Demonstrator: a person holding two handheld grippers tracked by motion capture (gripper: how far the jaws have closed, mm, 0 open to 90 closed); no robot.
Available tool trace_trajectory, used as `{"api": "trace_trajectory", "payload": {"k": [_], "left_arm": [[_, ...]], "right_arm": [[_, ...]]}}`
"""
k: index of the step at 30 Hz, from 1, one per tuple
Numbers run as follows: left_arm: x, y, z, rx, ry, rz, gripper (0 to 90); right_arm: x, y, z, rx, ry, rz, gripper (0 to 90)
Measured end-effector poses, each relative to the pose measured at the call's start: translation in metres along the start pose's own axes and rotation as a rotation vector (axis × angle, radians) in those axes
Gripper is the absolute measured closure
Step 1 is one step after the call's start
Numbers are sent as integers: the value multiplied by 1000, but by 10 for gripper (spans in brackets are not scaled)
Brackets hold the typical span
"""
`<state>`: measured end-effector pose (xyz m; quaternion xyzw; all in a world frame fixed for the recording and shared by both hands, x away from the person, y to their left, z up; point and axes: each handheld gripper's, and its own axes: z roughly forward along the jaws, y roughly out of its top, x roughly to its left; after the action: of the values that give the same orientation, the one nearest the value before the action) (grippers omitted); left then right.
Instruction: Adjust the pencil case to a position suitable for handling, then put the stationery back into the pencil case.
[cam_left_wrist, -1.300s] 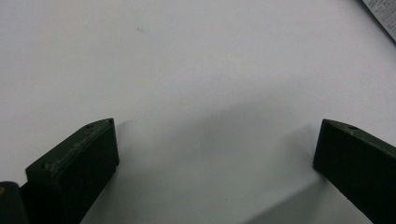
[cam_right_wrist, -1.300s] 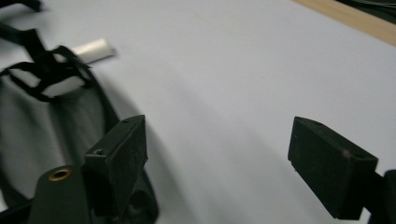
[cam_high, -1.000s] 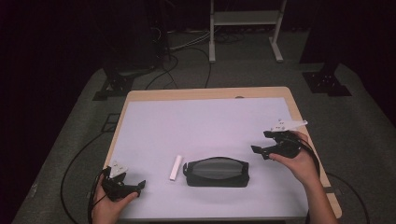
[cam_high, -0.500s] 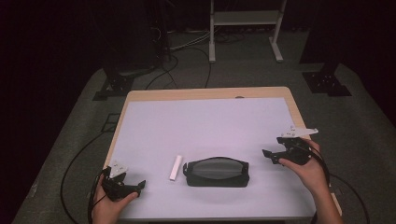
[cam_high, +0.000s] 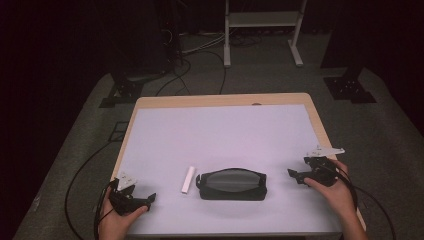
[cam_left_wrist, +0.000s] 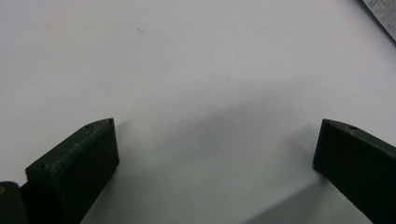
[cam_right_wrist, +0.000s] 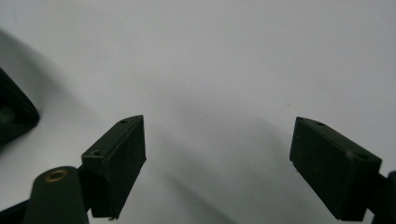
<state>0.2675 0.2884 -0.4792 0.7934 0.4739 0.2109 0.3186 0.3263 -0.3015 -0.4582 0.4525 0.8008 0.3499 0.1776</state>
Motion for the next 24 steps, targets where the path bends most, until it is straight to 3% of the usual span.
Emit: {"api": "trace_trajectory", "payload": {"k": [11, 18, 24], "left_arm": [[0, 0, 0, -2, -2, -4, 0], [0, 0, -1, -3, -1, 0, 2], [-2, 0, -6, -15, -15, 2, 111]], "right_arm": [[-8, -13, 12, 52, -63, 26, 173], [-8, -17, 12, 26, -65, 26, 171], [-7, -23, 12, -17, -68, 34, 165]]}}
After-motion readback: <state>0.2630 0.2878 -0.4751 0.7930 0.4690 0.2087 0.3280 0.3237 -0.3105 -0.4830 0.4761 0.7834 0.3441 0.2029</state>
